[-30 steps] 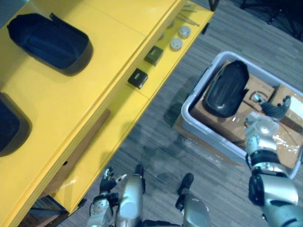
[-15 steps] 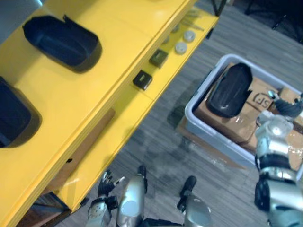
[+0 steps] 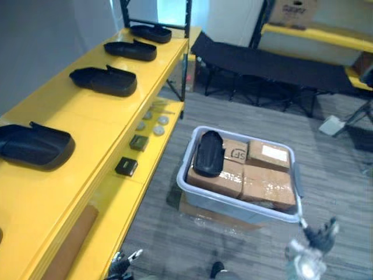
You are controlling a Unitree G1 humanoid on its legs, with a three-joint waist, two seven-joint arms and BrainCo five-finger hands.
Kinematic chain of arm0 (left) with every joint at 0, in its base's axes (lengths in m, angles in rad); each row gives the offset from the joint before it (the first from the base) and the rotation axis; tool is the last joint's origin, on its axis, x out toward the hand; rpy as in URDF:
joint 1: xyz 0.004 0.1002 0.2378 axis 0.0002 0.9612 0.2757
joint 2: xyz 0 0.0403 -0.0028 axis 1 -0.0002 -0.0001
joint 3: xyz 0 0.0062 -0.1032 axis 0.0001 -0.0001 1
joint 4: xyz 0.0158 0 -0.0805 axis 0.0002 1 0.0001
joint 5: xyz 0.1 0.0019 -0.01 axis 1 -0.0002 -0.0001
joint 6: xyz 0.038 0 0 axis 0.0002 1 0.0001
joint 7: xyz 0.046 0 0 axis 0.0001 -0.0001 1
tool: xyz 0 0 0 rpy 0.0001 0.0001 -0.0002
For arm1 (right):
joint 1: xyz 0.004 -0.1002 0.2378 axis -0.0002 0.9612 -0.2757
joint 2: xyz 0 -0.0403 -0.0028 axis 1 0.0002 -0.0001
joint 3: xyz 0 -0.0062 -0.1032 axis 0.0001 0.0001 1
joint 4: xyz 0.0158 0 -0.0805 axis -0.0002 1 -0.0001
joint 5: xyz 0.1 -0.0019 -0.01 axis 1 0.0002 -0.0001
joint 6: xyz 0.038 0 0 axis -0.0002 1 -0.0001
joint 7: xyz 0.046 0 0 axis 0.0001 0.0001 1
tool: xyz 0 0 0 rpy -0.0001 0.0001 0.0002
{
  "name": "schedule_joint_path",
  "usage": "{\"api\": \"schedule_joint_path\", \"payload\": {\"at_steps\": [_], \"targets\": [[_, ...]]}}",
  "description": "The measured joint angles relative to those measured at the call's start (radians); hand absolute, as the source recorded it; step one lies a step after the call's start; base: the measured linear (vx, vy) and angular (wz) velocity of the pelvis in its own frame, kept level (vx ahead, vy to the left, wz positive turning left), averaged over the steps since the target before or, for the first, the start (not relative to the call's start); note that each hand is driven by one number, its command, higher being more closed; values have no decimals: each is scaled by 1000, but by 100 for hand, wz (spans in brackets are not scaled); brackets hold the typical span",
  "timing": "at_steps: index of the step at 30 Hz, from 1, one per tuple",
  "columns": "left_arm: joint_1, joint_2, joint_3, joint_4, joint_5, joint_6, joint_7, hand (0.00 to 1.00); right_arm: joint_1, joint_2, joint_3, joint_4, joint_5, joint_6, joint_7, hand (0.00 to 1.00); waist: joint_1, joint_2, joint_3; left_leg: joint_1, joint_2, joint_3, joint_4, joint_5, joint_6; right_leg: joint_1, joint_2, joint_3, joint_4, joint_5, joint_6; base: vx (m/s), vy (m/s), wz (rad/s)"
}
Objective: Walk over and take plastic housings, then place them on the shelf
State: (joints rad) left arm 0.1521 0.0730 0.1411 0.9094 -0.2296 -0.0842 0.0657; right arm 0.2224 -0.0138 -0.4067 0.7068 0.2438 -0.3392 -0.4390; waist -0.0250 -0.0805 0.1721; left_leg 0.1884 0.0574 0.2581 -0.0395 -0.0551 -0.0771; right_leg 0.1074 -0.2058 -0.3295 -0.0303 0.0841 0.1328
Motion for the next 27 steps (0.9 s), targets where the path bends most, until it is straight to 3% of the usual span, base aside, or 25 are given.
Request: {"api": "schedule_joint_path", "payload": {"at_steps": [4, 10, 19, 23, 27], "targets": [[-13, -8, -10, 29, 16, 11, 1, 0, 14, 26, -42, 158, 7, 19, 56, 0, -1, 15, -17, 36, -9, 7, -47, 19, -1, 14, -6, 2, 5, -8, 1, -78, 0, -1], [-39, -7, -5, 65, 47, 43, 8, 0, 19, 47, -29, 183, 134, 20, 96, 0, 3, 4, -31, 54, -1, 103, -49, 10, 0, 18, 2, 33, -14, -7, 4, -37, 14, -13], [-44, -3, -6, 107, 40, 44, 4, 0, 23, 50, -26, 228, 133, 18, 132, 0, 3, 12, -44, 110, 1, 190, -48, -12, -27, 35, 18, 90, -23, 9, 7, 50, 23, -21], [-44, -4, -7, 110, 40, 43, 2, 0, 2, 52, -25, 222, 111, -36, 131, 0, 5, 14, -43, 117, 0, 190, -48, -12, -27, 49, 17, 85, -28, 9, 6, 10, -21, 3], [-44, 0, -42, 98, 41, 48, -1, 0, -33, 42, 16, 56, 79, -106, 84, 0, 10, 17, -44, 114, 0, 184, -49, -13, -25, 48, 16, 79, -30, 1, -3, -58, -44, 3]]}}
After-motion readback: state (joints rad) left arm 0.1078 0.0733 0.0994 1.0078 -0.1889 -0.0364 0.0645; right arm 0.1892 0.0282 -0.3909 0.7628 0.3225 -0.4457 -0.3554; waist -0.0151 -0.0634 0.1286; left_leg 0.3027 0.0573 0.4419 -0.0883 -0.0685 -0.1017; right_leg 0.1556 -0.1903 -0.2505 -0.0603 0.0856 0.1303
